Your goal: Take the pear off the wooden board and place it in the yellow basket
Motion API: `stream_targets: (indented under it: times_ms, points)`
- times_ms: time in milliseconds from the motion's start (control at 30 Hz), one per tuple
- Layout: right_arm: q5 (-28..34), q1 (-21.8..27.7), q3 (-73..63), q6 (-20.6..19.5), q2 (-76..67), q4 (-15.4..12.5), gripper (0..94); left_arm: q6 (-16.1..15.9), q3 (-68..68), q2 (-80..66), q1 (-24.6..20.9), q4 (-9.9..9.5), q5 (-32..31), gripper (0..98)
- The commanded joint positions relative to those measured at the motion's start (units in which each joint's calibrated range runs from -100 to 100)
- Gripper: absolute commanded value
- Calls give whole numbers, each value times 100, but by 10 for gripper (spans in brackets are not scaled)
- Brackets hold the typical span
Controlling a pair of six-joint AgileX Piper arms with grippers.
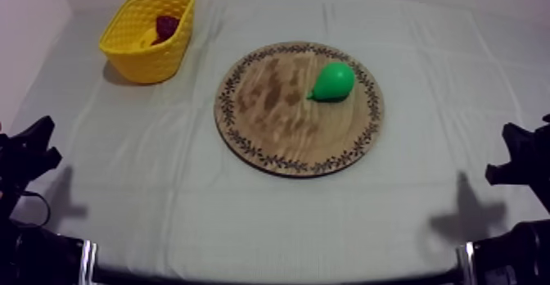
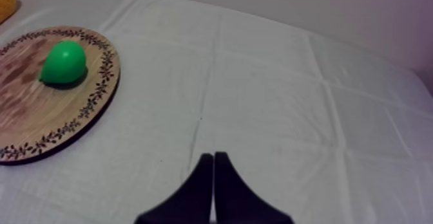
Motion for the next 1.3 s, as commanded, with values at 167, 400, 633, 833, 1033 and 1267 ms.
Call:
stream_targets:
  times_ms: [167, 400, 633, 833, 1033, 1267]
  points:
    - [2, 3, 5, 1, 1, 1, 5, -346, 0, 0, -66, -12, 140, 0]
    - [2, 8, 5, 5, 1, 1, 5, -395, -9, 0, -64, -12, 140, 0]
    - [2, 9, 5, 6, 1, 1, 5, -87, -430, 95, 121, -362, 256, 0]
    - [2, 8, 5, 4, 1, 1, 5, 47, -1471, 860, 264, -445, 296, 0]
    - [2, 9, 5, 1, 1, 1, 5, 155, -2910, 2051, 339, -436, 505, 0]
    - [2, 9, 5, 1, 1, 1, 5, 121, -4501, 3527, 588, -444, 894, 0]
